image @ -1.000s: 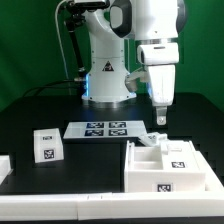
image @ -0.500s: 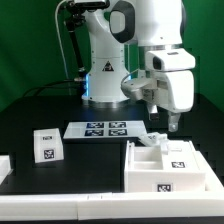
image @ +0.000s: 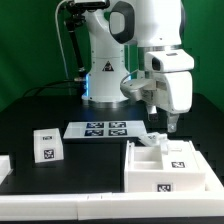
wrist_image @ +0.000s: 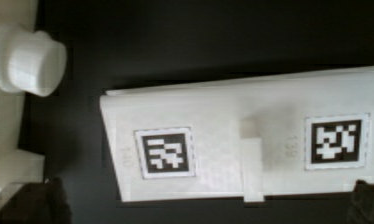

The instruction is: Assemble cabinet

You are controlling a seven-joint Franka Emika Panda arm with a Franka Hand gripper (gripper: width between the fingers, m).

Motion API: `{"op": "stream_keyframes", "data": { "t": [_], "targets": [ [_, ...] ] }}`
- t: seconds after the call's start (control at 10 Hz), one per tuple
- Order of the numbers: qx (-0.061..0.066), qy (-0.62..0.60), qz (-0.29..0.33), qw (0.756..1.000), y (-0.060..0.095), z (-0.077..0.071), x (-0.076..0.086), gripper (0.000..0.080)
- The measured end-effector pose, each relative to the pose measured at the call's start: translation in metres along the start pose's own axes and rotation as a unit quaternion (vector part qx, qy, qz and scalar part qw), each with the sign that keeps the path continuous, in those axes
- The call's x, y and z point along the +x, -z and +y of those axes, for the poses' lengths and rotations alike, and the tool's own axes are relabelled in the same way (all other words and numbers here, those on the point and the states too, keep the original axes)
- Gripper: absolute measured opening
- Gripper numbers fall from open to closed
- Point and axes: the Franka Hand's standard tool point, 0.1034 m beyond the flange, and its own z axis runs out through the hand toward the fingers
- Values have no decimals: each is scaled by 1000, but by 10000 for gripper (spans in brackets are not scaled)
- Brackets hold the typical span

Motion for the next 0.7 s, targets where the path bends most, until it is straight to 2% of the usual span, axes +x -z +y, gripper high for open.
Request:
{"op": "stream_keyframes", "data": {
  "t": [0.7],
  "targets": [
    [23,-1,11,1000,-25,-8,6,797]
  ]
}}
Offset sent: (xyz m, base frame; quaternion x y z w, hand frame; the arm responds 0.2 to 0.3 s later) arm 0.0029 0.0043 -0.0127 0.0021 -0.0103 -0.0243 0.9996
